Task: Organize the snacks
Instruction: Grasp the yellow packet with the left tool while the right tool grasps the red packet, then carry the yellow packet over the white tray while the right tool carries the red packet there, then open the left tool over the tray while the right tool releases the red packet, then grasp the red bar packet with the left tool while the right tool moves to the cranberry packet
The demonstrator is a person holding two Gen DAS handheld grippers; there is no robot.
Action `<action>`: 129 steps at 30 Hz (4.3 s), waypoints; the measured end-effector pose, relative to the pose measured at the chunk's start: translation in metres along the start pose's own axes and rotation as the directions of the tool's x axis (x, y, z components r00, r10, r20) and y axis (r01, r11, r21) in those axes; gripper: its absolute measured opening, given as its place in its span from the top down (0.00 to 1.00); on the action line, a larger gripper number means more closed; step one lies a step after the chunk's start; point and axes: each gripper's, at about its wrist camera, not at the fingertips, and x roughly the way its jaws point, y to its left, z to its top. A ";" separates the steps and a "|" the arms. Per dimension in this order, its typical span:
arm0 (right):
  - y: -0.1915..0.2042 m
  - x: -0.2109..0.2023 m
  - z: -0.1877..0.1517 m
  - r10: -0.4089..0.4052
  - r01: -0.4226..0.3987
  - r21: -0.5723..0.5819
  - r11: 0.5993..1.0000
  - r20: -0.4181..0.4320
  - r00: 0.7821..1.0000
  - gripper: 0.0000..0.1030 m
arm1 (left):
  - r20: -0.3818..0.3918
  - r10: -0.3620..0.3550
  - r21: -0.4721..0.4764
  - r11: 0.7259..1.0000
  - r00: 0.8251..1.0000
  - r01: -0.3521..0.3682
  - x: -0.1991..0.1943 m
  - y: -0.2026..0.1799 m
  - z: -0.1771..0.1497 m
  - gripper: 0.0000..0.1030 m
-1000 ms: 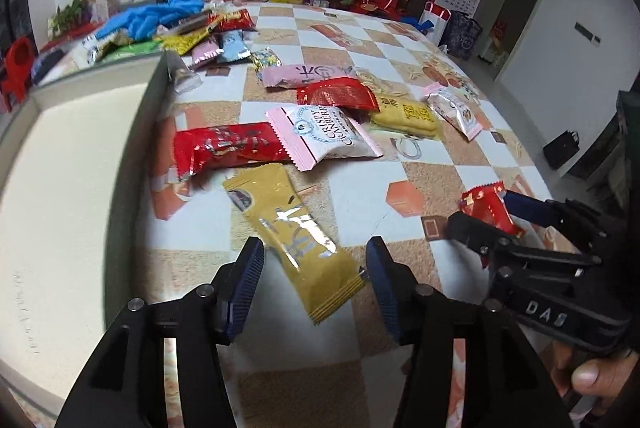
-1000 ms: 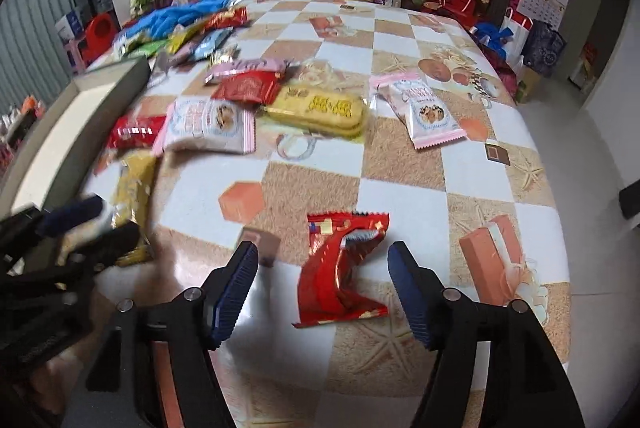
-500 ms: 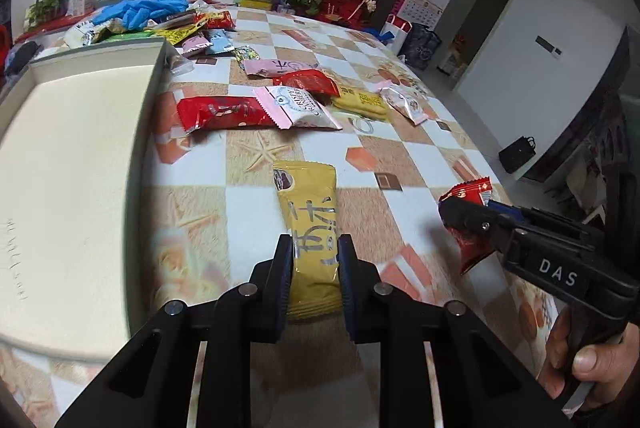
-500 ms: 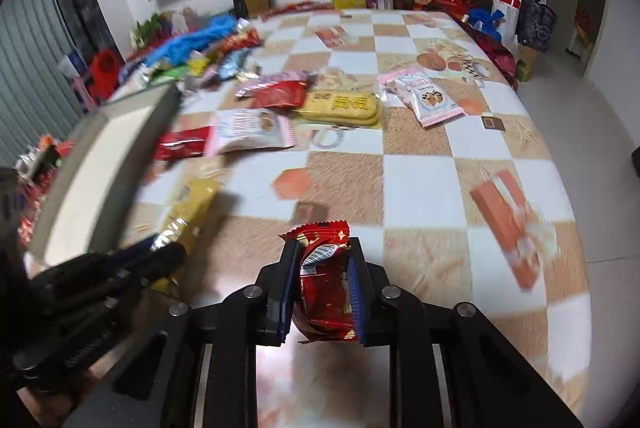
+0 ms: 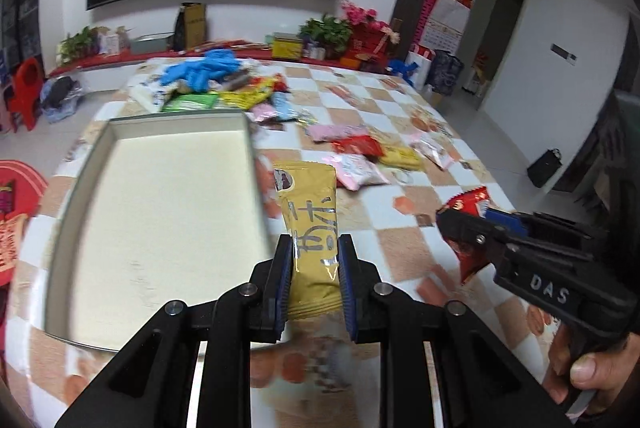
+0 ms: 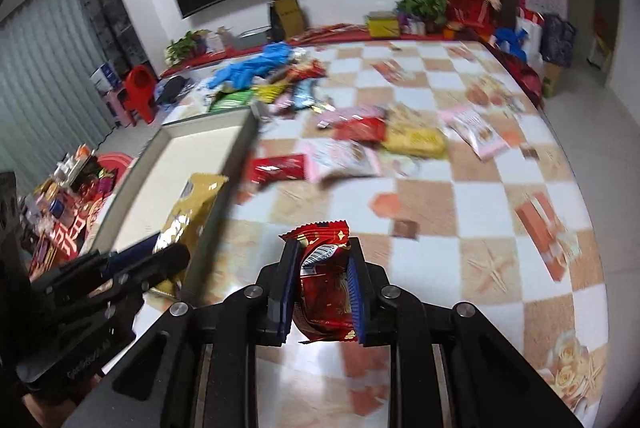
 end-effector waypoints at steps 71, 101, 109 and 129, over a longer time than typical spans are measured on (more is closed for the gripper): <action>0.161 0.157 0.074 0.042 -0.069 -0.162 0.984 -0.166 0.985 0.57 | -0.165 0.233 -0.123 0.959 0.958 -0.254 0.072 0.155 0.024 0.37; -0.107 0.044 -0.054 -0.184 0.188 0.140 0.972 -0.038 0.982 0.00 | -0.291 0.167 0.353 0.934 0.942 -0.056 0.194 -0.053 0.078 0.22; -0.110 0.043 -0.055 -0.124 0.123 0.172 0.977 -0.005 0.992 0.00 | -0.353 0.055 0.331 0.941 0.934 0.069 0.196 -0.065 0.057 0.47; -0.111 0.041 -0.055 -0.113 0.111 0.187 0.976 0.000 0.994 0.00 | -0.119 0.063 0.214 0.976 0.991 -0.036 0.108 -0.084 -0.039 0.79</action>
